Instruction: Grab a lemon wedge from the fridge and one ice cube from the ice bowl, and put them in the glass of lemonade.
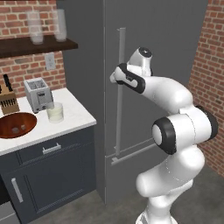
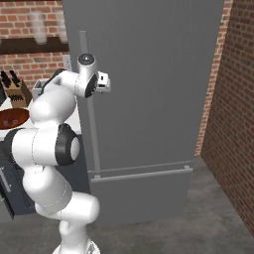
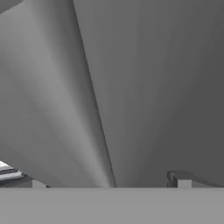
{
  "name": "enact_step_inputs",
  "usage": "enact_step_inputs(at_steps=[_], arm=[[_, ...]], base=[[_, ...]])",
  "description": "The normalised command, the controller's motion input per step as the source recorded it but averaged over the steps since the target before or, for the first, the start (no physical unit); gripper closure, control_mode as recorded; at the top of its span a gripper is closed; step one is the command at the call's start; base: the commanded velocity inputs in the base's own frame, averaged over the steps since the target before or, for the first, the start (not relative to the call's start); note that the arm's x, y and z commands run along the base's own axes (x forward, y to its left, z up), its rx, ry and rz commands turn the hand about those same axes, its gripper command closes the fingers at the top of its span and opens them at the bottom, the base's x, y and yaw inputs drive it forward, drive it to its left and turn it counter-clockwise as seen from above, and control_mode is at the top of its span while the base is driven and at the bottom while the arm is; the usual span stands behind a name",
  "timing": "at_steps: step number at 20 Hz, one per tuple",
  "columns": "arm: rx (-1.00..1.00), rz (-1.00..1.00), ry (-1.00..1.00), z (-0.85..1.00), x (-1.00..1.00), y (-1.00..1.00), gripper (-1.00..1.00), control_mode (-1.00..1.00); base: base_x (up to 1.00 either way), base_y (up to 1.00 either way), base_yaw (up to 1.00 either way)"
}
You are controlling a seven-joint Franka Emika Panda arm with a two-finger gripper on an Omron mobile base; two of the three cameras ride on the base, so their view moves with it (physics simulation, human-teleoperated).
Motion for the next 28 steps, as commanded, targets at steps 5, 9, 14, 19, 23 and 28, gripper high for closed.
enact_step_inputs(at_steps=[5, 9, 14, 19, 23, 28], arm=[[0.01, 0.03, -0.09, -0.10, -0.11, 0.12, -1.00, -1.00], [0.02, 0.06, -0.11, -0.06, -0.03, 0.16, -1.00, -1.00], [0.00, 0.03, -0.01, -0.06, 0.16, 0.06, -1.00, -1.00], [0.00, 0.00, 0.00, -0.17, 0.34, 0.05, -1.00, -1.00], [0.00, 0.03, 0.00, -0.11, 0.26, 0.03, -1.00, -1.00], [0.00, 0.03, 0.00, -0.03, 0.20, 0.01, 1.00, -1.00]], base=[[0.00, 0.00, 0.00], [0.00, 0.00, 0.00], [0.00, 0.00, 0.00], [0.00, 0.00, 0.00], [0.00, 0.00, 0.00], [0.00, 0.00, 0.00]])
